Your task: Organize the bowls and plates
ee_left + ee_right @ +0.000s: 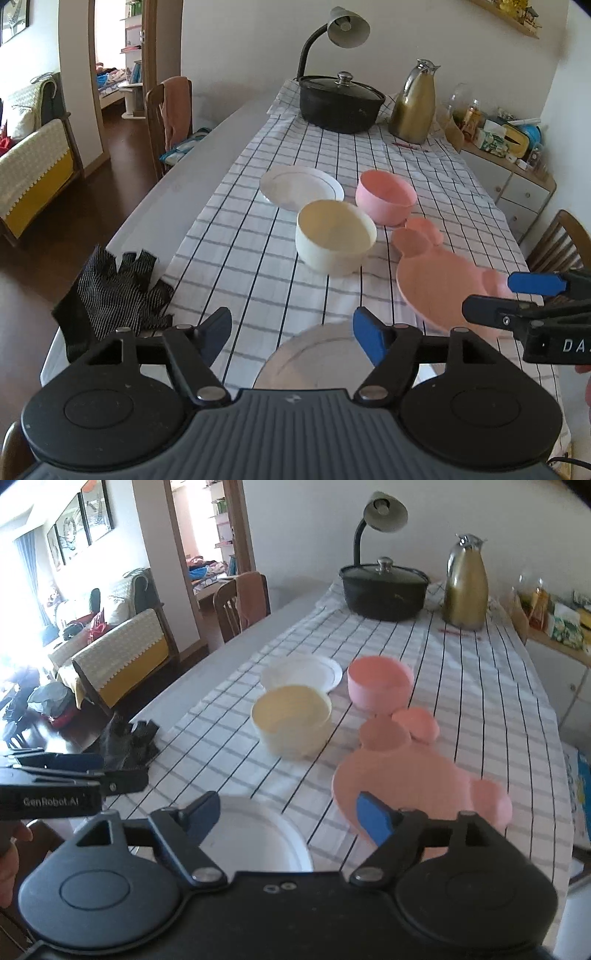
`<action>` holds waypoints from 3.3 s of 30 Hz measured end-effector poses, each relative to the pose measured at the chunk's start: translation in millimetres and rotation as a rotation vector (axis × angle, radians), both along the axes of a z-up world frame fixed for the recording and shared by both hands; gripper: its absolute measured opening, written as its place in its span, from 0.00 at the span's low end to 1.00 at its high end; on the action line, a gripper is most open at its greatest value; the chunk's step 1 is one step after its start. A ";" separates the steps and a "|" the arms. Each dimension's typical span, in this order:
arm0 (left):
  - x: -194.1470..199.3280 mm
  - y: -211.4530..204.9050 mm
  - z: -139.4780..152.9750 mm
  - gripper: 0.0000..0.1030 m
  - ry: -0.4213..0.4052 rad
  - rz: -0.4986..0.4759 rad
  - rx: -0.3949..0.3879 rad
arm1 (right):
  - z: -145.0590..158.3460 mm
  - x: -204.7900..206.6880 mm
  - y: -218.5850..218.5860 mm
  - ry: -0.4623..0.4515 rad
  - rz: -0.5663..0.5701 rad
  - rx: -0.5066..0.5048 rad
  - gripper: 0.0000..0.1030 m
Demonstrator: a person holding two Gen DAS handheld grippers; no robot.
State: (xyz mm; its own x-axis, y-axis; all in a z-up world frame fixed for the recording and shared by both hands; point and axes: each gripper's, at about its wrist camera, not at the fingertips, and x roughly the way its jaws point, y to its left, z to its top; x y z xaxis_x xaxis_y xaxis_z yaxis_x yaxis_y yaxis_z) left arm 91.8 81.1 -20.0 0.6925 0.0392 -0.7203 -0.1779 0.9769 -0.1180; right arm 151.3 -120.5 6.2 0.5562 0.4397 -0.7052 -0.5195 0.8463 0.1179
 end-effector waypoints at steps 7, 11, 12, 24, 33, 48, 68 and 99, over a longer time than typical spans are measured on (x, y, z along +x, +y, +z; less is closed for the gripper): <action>40.4 -6.7 13.2 0.79 -0.020 0.044 0.028 | 13.0 47.4 -0.4 -0.006 0.023 0.036 0.95; 69.6 -3.7 17.6 0.79 -0.019 0.073 0.018 | 23.8 91.5 4.3 0.002 0.056 0.063 0.99; 76.6 -2.2 18.6 0.79 -0.019 0.080 0.015 | 26.3 100.0 5.9 0.001 0.064 0.063 0.99; 173.9 34.0 17.8 0.79 0.028 0.168 -0.018 | 27.9 229.9 45.5 0.066 0.113 0.009 0.99; 238.1 65.2 -13.9 0.79 0.105 0.231 -0.136 | -4.0 305.0 82.1 0.151 0.125 -0.074 0.99; 293.3 98.7 -80.9 0.78 0.174 0.361 -0.315 | -79.5 380.7 120.6 0.348 0.134 -0.102 0.71; 307.8 104.7 -119.0 0.23 0.224 0.385 -0.386 | -124.0 404.9 121.2 0.496 0.132 -0.066 0.27; 304.1 105.3 -124.3 0.11 0.184 0.367 -0.357 | -124.9 399.2 118.1 0.447 0.144 -0.074 0.12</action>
State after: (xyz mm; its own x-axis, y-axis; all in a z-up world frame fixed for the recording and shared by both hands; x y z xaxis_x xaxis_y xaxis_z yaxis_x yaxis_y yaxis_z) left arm 395.8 186.4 -144.3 0.5403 -0.0148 -0.8414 -0.5491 0.7515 -0.3658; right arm 550.5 -2.4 -118.6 0.1282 0.4299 -0.8937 -0.5444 0.7838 0.2989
